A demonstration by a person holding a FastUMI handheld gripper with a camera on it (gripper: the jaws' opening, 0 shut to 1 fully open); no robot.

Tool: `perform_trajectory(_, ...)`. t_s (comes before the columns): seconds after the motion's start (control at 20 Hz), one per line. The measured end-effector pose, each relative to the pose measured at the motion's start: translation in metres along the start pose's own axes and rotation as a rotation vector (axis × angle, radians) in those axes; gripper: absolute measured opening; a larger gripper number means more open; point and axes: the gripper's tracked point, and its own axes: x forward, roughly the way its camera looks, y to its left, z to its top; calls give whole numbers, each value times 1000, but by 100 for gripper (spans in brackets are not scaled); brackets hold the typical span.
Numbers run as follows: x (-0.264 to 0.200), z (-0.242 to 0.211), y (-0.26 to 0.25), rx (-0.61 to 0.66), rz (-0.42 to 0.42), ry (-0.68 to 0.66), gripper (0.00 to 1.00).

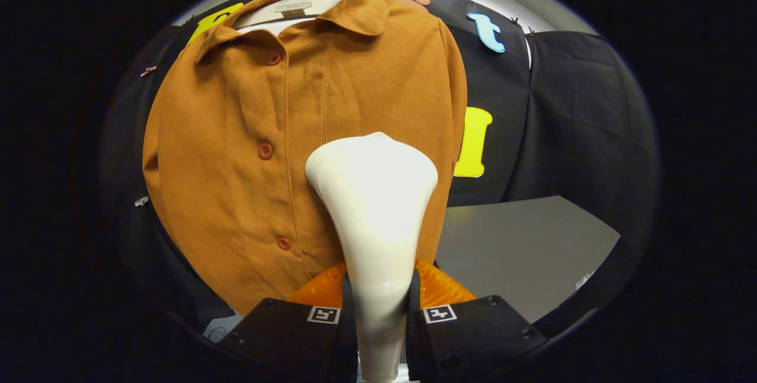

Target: Iron the clothes twice with a garment steamer, once on the left side and once on the right side.

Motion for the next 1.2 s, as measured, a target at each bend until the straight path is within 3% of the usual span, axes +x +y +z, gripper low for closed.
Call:
perform_trajectory(0.45, 0, -76, -6, 16, 9, 144, 36)
perform_trajectory(0.75, -14, -103, -3, 26, 28, 188, 36)
perform_trajectory(0.95, -38, -89, 0, 72, 51, 168, 36)
perform_trajectory(1.2, -68, -20, 25, 93, 89, 30, 36)
